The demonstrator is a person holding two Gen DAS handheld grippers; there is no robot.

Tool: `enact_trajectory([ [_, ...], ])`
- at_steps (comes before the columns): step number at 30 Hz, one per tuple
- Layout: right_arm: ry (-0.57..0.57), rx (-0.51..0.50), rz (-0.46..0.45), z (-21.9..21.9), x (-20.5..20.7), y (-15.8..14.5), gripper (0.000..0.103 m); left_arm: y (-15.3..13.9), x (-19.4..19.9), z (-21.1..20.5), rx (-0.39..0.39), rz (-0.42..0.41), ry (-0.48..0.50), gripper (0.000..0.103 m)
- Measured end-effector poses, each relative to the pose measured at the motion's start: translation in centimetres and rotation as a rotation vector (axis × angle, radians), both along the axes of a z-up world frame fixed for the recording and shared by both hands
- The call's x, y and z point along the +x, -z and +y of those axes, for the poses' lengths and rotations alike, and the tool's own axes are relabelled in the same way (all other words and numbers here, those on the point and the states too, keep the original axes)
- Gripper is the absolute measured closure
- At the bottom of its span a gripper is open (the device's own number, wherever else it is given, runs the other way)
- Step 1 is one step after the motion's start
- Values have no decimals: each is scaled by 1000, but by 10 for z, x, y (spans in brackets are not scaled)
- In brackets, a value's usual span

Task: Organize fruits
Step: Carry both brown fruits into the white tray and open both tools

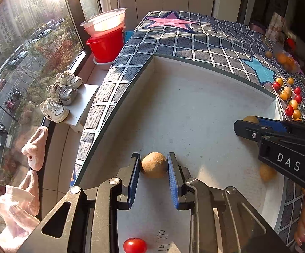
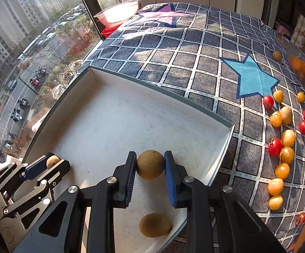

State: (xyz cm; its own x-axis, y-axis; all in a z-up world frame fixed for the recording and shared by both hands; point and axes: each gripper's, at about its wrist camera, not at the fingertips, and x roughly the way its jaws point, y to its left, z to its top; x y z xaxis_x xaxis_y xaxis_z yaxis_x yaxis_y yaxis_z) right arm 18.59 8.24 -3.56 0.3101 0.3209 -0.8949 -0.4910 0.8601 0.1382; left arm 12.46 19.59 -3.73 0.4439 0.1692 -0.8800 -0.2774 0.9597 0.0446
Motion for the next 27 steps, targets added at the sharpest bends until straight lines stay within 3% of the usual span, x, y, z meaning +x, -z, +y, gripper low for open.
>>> enact_trajectory([
  [5,-27,-36,-31,6,-2,1,73,0,0,-1,7,-3,0,75],
  [7,-44,-37,-31,7,-4,1,65,0,-1,0,0,-5,-4,75],
  [9,-45,-34,-32,7,-4,0,46,-1,-1,1,-7,-6,-7,75],
  [14,-25,6,-56,0,-7,-15,34,-1,-3,3,-18,-4,-14,73],
  [15,-21,13,-67,-3,-9,-20,29,-1,-3,3,-23,-2,-15,49],
  [17,-16,23,-95,-8,-13,-29,24,-8,-6,3,-9,-44,-25,21],
  [19,-9,33,-114,-15,-16,-38,24,-17,-10,1,13,-93,-24,21],
  [27,56,84,-115,-54,-23,-57,19,-22,-18,-6,-8,-68,-14,21],
])
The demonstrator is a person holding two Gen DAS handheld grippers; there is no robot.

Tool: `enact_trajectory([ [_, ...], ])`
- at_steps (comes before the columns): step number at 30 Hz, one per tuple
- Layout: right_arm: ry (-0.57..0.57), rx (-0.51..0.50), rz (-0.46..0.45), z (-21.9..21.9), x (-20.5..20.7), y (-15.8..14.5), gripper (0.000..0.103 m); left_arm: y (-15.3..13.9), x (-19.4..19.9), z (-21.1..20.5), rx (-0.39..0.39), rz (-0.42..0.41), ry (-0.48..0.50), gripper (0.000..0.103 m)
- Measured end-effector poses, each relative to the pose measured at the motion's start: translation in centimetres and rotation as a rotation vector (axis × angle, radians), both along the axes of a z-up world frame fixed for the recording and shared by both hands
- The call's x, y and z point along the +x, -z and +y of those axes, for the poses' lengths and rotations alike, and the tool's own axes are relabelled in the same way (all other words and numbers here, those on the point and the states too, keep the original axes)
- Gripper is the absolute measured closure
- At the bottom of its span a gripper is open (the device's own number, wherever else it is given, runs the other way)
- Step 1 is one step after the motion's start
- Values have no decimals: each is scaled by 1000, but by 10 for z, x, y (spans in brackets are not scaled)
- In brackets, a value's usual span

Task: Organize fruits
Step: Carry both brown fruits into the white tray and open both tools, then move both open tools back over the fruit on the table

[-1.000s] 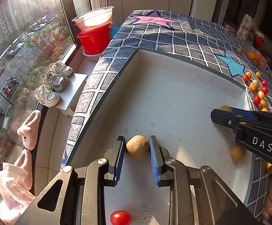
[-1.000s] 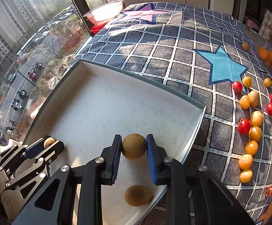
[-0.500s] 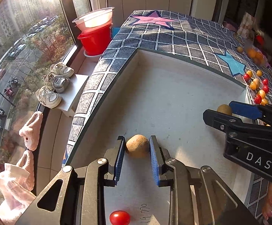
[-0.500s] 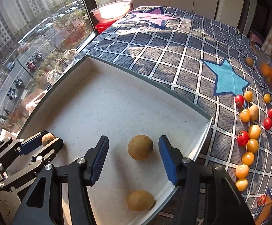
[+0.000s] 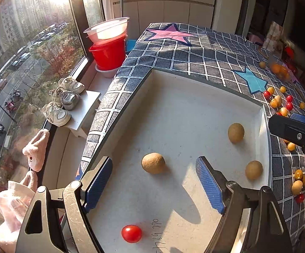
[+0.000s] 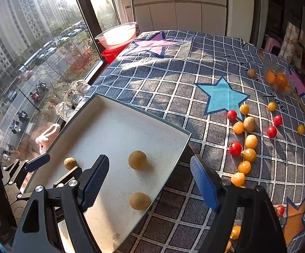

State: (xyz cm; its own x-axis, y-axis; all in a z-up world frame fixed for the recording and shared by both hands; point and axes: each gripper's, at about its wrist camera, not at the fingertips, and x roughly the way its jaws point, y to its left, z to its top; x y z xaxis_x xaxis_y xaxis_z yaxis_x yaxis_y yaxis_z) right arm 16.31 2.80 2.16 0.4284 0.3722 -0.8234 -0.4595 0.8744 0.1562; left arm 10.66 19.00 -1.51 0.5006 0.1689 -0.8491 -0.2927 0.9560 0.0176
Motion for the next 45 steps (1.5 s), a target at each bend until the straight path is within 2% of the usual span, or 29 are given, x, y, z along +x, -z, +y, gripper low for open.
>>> enact_trajectory([
  [13,92,19,40,-70,-22,7,17,-11,-12,-45,34,7,78,21],
  [27,277,14,54,-180,-43,25,17,-29,-11,-128,47,-16,252,21],
  [31,338,15,60,-213,-46,31,17,-27,-4,-155,49,-9,304,21],
  [36,394,12,73,-241,-49,42,17,-20,13,-178,8,13,338,21],
  [45,404,1,56,-253,-37,52,17,-3,51,-205,-42,60,343,21],
])
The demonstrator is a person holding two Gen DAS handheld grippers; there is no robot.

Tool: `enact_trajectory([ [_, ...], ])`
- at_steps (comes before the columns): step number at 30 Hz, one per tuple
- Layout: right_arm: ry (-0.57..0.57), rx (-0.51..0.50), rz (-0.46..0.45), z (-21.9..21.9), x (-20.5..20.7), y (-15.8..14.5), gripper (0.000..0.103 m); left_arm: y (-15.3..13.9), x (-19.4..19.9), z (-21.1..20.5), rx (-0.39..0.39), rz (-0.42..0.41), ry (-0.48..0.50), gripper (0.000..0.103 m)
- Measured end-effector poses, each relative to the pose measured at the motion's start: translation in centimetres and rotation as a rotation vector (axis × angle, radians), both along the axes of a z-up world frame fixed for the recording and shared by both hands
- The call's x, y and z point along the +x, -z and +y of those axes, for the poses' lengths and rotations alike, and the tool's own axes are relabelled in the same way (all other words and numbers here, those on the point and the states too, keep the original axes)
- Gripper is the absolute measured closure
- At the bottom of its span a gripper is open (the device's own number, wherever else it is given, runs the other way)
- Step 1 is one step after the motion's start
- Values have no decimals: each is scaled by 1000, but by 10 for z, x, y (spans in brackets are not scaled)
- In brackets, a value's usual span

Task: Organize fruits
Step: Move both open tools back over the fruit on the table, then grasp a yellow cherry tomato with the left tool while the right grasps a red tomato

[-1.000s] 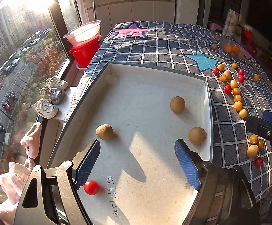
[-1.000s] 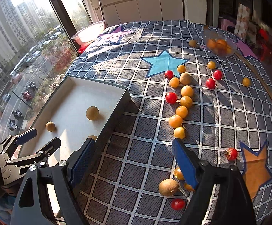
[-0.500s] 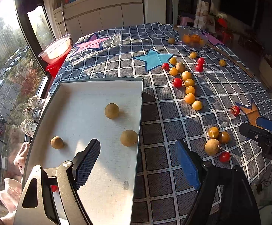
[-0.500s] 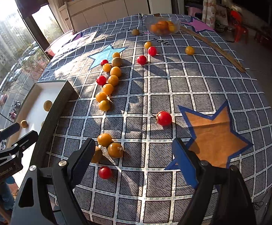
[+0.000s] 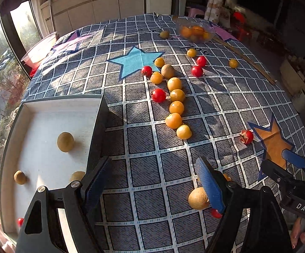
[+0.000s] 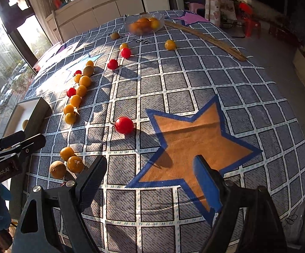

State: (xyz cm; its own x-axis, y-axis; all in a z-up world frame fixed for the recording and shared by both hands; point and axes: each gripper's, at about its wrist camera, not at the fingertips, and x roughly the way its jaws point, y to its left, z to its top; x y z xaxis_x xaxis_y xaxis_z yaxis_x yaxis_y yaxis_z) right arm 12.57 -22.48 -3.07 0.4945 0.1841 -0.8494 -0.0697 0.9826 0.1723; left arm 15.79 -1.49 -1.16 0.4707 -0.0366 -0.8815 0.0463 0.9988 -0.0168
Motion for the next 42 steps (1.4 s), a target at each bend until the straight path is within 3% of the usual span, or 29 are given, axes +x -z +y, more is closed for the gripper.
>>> enact_trajectory([
  [7,-67,-1,-22,11,17,6,18,17,26,-14,5,41,-7,21],
  [8,-80,-5,-28,14,18,6,19,19,28,-15,6,46,-9,23],
  [9,-94,-12,-34,17,20,6,22,21,31,-16,4,54,-9,33],
  [10,-106,-19,-39,19,21,7,23,24,34,-17,1,69,-8,37],
  [17,-156,-48,-52,34,30,13,35,32,43,-22,5,80,-18,38],
  [23,-175,-83,-73,44,34,14,43,30,45,-24,10,70,-13,57],
  [25,-175,-97,-79,47,34,14,50,29,44,-25,12,66,-9,68],
  [27,-169,-109,-84,48,34,14,68,28,43,-26,11,62,-1,82],
  [29,-168,-92,-82,46,34,14,78,28,42,-26,11,59,8,82],
  [42,-127,55,-56,20,14,5,78,2,2,-12,-24,1,43,82],
])
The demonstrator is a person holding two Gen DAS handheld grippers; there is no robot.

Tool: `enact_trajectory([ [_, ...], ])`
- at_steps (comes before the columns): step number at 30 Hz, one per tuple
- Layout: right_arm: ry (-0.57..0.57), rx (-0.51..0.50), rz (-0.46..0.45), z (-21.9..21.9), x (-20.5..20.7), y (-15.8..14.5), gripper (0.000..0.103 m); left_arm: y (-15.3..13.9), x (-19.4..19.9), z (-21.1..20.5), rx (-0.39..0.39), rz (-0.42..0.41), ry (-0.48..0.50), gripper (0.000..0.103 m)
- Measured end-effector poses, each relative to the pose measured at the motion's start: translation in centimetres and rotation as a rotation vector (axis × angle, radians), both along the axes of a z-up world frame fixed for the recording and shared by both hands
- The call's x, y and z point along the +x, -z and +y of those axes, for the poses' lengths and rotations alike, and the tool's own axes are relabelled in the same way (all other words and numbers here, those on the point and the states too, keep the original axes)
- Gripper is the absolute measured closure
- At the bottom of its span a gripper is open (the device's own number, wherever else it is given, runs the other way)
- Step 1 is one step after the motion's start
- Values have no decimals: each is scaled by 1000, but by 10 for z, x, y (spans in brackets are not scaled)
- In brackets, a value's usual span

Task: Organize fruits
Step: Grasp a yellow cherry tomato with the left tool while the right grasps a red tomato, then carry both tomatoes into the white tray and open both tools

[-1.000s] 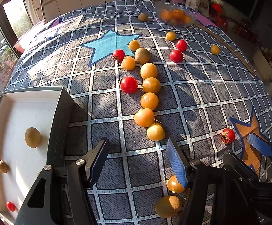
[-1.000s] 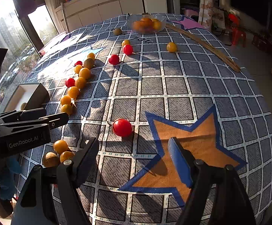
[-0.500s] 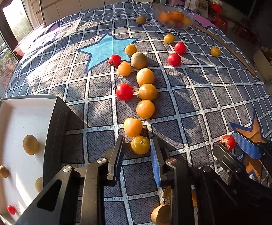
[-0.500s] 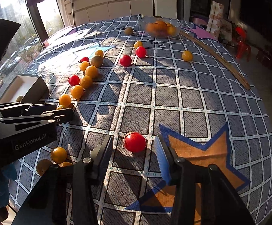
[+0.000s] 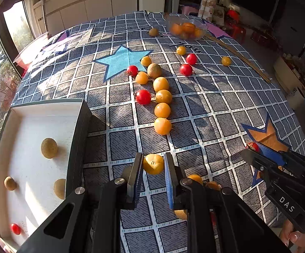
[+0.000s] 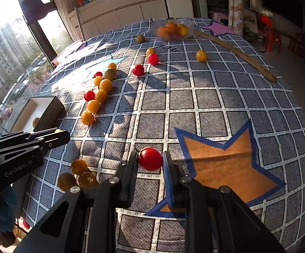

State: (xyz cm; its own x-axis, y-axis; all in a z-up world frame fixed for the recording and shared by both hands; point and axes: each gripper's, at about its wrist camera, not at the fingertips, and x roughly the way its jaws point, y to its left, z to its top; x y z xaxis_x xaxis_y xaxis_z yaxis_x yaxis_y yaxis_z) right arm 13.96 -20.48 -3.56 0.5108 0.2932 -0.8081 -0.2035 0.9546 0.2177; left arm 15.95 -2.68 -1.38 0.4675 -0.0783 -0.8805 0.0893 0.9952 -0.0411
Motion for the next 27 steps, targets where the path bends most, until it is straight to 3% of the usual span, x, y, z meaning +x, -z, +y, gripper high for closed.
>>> enact_trajectory([
  [13,15,3,19,-1,-27,-6,78,-21,-51,12,58,-72,44,82],
  [27,-59,-34,-8,42,-43,-31,78,-31,-90,71,55,-126,-48,82],
])
